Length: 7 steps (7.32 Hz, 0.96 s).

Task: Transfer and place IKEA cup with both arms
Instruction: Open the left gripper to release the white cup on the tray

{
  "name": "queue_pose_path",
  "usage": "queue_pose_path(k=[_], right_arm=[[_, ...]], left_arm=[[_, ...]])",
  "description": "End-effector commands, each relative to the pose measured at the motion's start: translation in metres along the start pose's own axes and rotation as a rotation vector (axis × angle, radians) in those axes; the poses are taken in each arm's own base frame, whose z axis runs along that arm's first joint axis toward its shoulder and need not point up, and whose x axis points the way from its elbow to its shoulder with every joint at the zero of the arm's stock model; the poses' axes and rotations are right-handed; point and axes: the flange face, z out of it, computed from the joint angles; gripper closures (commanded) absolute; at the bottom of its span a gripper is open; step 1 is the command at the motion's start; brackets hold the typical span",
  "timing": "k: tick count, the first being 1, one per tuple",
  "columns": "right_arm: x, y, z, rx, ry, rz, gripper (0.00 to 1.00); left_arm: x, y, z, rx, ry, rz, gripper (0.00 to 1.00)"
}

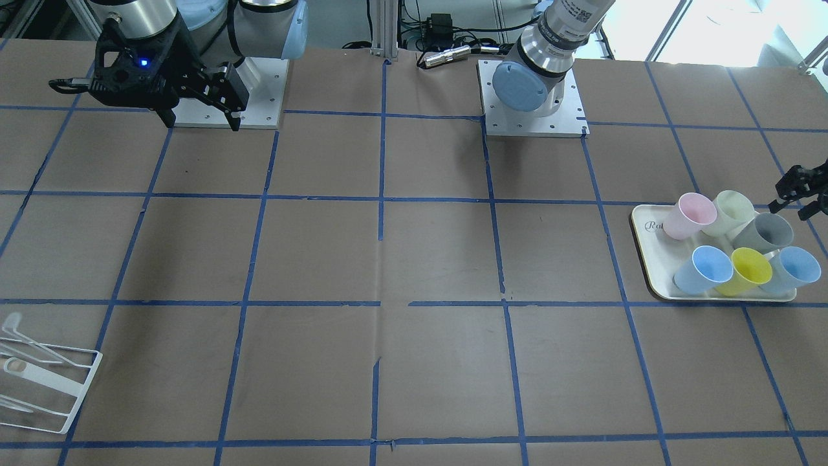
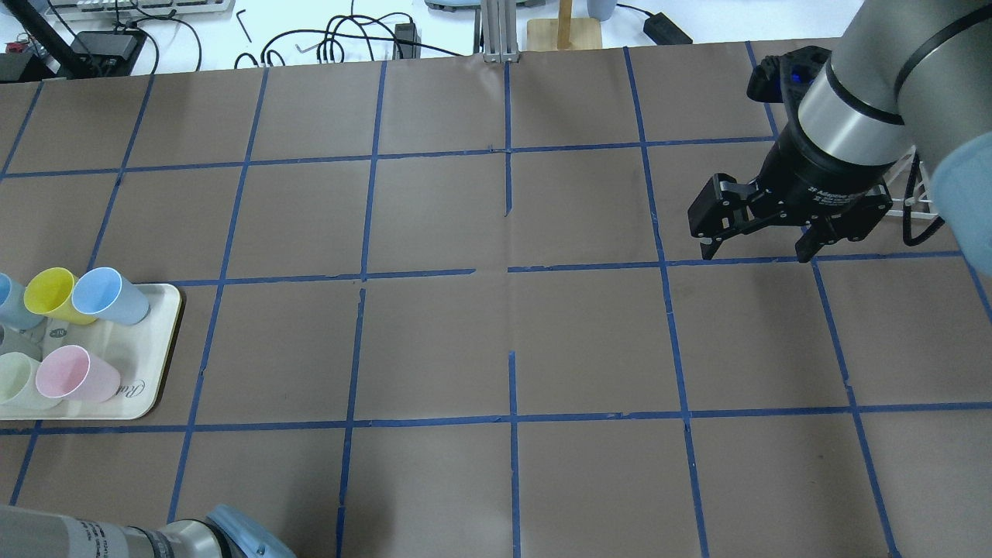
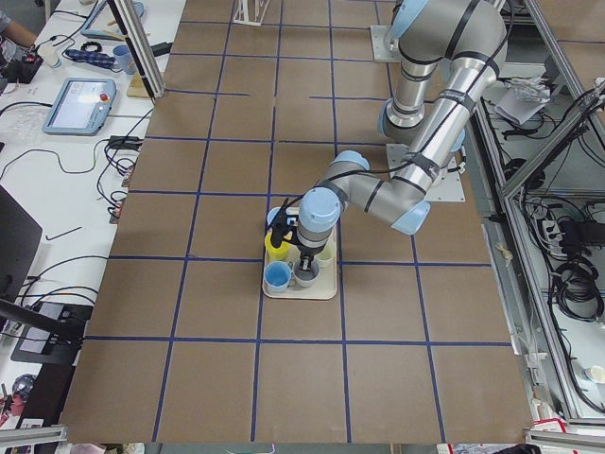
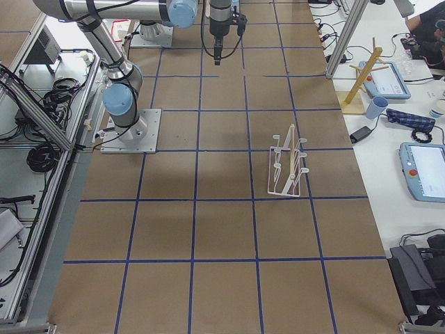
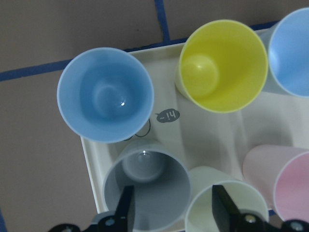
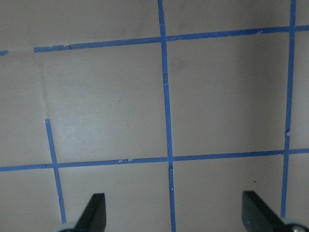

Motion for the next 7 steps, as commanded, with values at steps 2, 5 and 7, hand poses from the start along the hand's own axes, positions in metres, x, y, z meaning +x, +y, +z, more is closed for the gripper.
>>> queue_pose_path(k=[2,5,7], right_arm=[[0.001,-0.001,-0.001,0.008,0.001,0.002,0.00],[0.000,-0.002,-0.002,0.019,-0.001,-0.001,0.00],[-0.001,-0.002,-0.002,0.020,-0.002,0.003,0.00]], left_arm=[[0.134,-0.061,-0.080,-0.003,-0.040,0.031,0.12],[0.342,-0.140,-0.099,0.009,-0.037,0.051,0.00],[0.448,-0.167,-0.096,0.017,-0.009,-0.167,0.00]])
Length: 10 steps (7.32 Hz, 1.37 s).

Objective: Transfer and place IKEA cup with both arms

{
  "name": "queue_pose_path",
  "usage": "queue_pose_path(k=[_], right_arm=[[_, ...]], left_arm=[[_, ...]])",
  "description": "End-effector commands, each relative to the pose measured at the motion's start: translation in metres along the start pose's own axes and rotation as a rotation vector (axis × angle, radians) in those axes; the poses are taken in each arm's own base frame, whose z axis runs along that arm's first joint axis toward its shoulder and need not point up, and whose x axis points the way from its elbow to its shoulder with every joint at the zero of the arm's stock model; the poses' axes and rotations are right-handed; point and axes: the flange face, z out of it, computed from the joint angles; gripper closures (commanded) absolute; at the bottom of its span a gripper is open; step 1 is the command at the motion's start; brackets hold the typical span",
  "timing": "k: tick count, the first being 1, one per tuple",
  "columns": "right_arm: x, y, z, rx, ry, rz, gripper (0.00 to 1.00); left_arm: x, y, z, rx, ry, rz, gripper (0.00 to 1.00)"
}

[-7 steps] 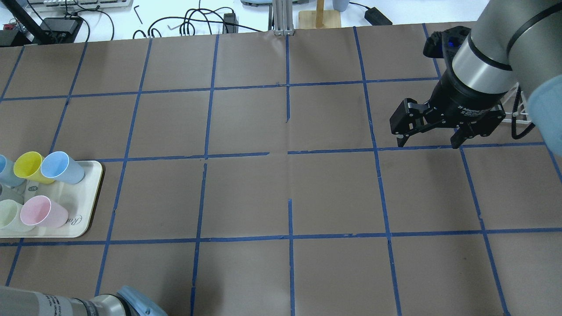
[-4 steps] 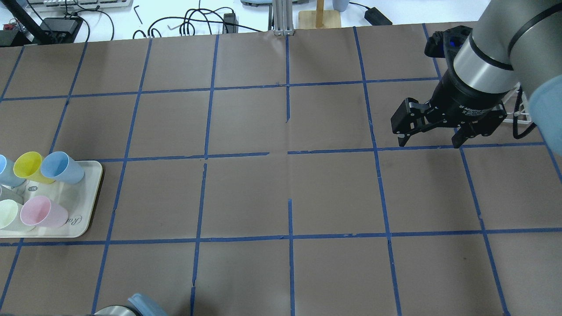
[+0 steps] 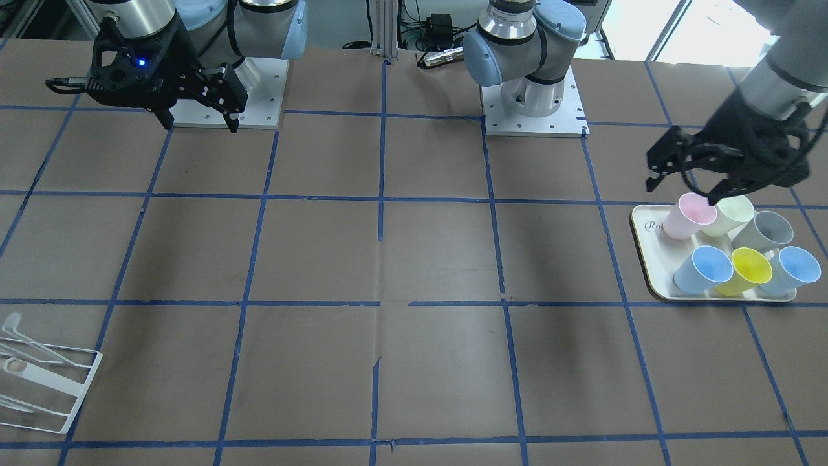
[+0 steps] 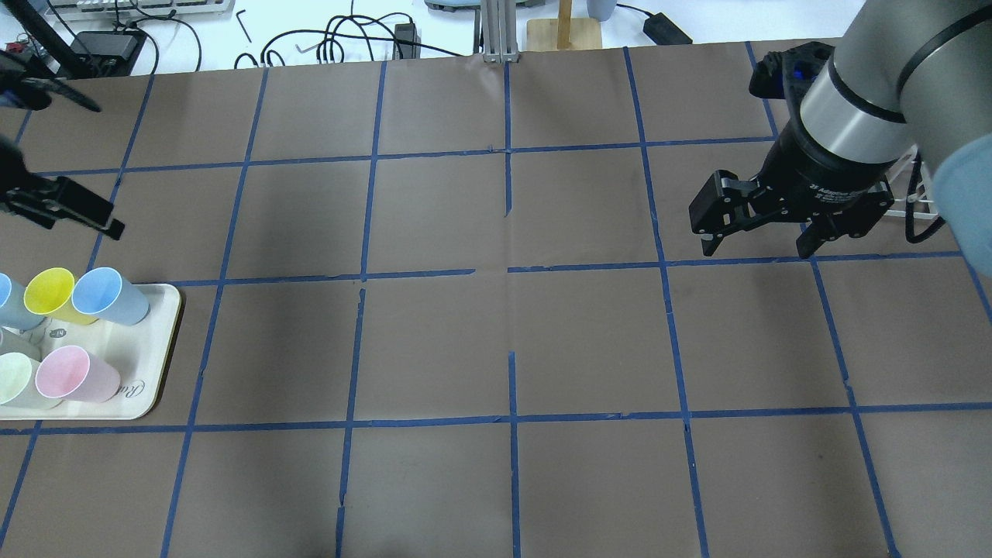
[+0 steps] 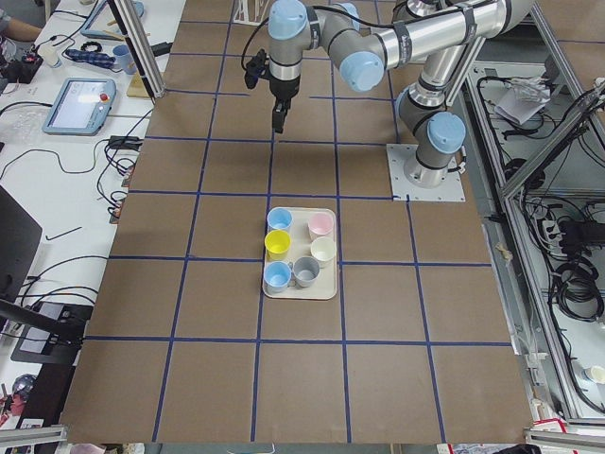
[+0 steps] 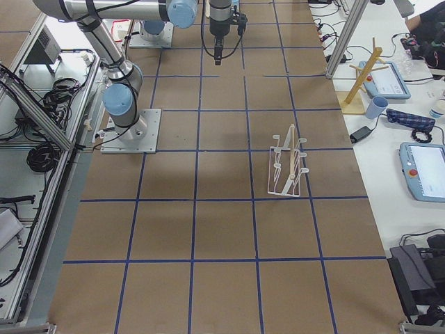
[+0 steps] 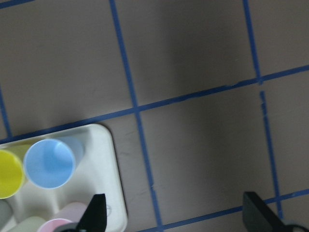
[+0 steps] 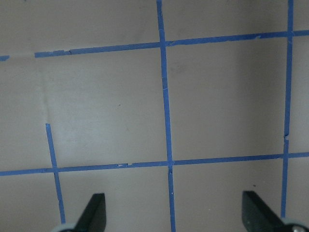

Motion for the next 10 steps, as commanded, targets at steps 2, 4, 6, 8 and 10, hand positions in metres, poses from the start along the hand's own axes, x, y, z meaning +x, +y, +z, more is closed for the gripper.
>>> queue_pose_path(k=[2,4,6,8,10], right_arm=[[0.001,0.000,0.000,0.003,0.001,0.001,0.00],[0.001,0.000,0.000,0.003,0.001,-0.001,0.00],[0.002,0.000,-0.002,0.004,0.002,0.002,0.00],[0.002,-0.001,-0.003,0.007,-0.001,0.002,0.00],[0.001,-0.001,-0.002,0.006,-0.002,0.004,0.00]], left_arm=[[0.145,-0.015,-0.016,0.006,0.010,-0.189,0.00],[0.149,-0.025,-0.032,-0.057,0.007,-0.200,0.00],[0.144,-0.054,-0.031,-0.070,-0.006,-0.200,0.00],[0.143,-0.044,-0.035,-0.090,-0.075,-0.189,0.00],[0.141,-0.048,-0.037,-0.091,-0.074,-0.163,0.00]])
